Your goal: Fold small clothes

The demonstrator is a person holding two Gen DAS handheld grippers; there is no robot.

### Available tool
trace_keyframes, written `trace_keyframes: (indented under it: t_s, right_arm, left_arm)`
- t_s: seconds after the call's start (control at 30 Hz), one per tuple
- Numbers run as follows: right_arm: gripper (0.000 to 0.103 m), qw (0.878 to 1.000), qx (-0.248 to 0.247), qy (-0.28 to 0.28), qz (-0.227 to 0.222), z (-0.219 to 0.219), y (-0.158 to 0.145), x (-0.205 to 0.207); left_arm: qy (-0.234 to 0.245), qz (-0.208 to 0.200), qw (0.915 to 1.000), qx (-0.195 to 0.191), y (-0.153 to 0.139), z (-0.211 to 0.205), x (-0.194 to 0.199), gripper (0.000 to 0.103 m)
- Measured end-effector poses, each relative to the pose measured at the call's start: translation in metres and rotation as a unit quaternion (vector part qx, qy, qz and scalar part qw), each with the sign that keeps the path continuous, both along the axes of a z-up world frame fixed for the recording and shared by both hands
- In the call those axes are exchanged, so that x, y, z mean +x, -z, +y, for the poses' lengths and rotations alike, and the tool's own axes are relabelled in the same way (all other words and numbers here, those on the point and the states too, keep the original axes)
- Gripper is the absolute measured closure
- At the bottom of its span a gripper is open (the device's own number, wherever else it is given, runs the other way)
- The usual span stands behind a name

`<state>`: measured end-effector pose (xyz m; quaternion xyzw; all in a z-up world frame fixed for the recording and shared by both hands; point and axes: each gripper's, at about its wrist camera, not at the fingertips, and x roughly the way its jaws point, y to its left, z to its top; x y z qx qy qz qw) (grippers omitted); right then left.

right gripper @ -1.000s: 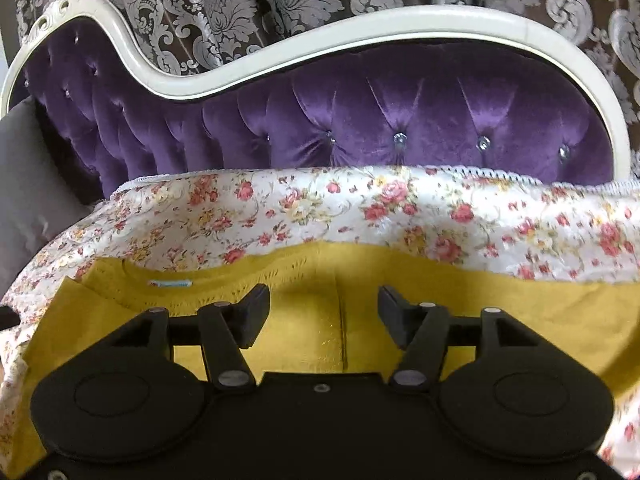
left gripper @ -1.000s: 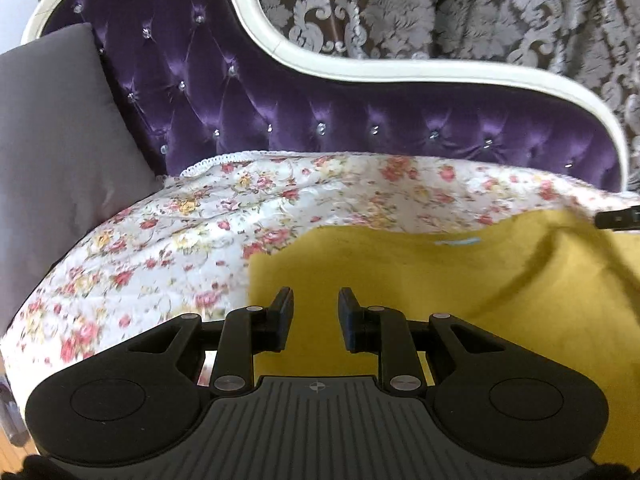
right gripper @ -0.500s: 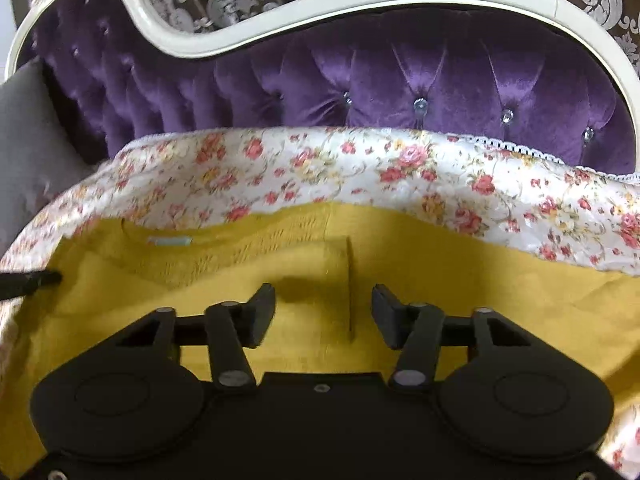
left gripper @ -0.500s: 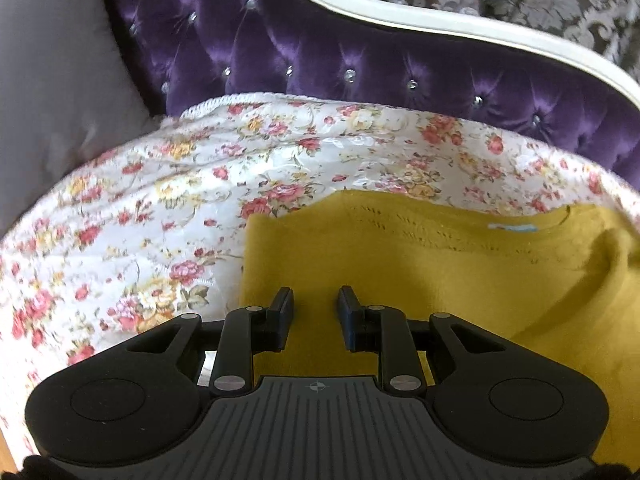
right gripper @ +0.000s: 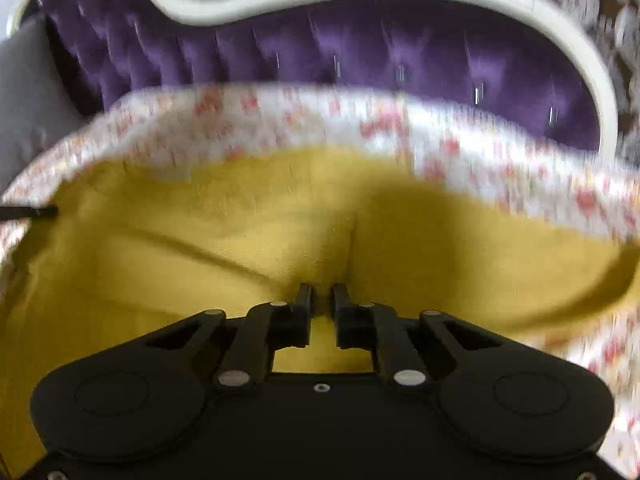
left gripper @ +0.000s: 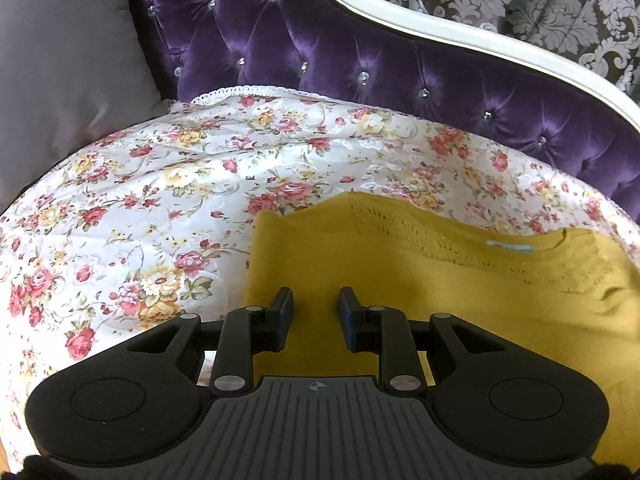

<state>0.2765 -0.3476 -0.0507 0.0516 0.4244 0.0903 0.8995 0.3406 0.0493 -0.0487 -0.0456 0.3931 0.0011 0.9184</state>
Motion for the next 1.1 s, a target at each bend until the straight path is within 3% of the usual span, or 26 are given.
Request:
trace_keyframes:
  t_s: [0.07, 0.2, 0.37, 0.5, 0.63, 0.77, 0.8, 0.83, 0.87, 1.0, 1.1]
  right_arm:
    - [0.065, 1.000, -0.014, 0.010, -0.012, 0.000, -0.002, -0.001]
    - [0.060, 0.998, 0.001, 0.011, -0.062, 0.004, -0.023, 0.007]
    - [0.060, 0.993, -0.002, -0.072, -0.098, 0.046, -0.026, 0.033]
    - [0.060, 0.987, -0.004, -0.131, -0.097, 0.091, -0.016, 0.050]
    - [0.060, 0.981, -0.019, -0.172, -0.090, 0.122, 0.000, 0.063]
    - [0.054, 0.977, -0.035, -0.190, -0.088, 0.134, 0.009, 0.070]
    - [0.057, 0.977, -0.033, -0.191, -0.088, 0.135, 0.010, 0.072]
    - [0.067, 0.977, -0.027, -0.192, -0.087, 0.134, 0.010, 0.073]
    - [0.100, 0.976, -0.018, -0.198, -0.086, 0.134, 0.009, 0.073]
    - [0.099, 0.977, -0.054, -0.176, -0.106, 0.144, 0.004, 0.075]
    - [0.096, 0.984, -0.036, -0.147, -0.096, 0.137, 0.009, 0.082]
  left_arm:
    - [-0.001, 0.000, 1.0000, 0.001, -0.004, 0.001, -0.006, 0.079]
    - [0.006, -0.015, 0.9999, 0.003, -0.014, 0.004, -0.030, 0.079]
    - [0.022, 0.002, 0.9997, -0.002, -0.007, 0.001, -0.060, 0.079]
    - [0.033, 0.020, 0.9991, 0.014, 0.008, -0.005, -0.083, 0.078]
    - [0.039, -0.005, 0.9982, 0.045, 0.013, -0.010, -0.100, 0.076]
    - [0.042, -0.013, 0.9979, 0.047, 0.014, -0.011, -0.102, 0.072]
    - [0.042, -0.014, 0.9979, 0.048, 0.014, -0.011, -0.102, 0.072]
    - [0.042, -0.015, 0.9979, 0.047, 0.014, -0.011, -0.103, 0.071]
    - [0.041, -0.016, 0.9980, 0.046, 0.014, -0.011, -0.104, 0.071]
    - [0.038, -0.022, 0.9978, 0.049, 0.015, -0.014, -0.106, 0.070]
    - [0.032, -0.028, 0.9979, 0.048, 0.017, -0.017, -0.107, 0.063]
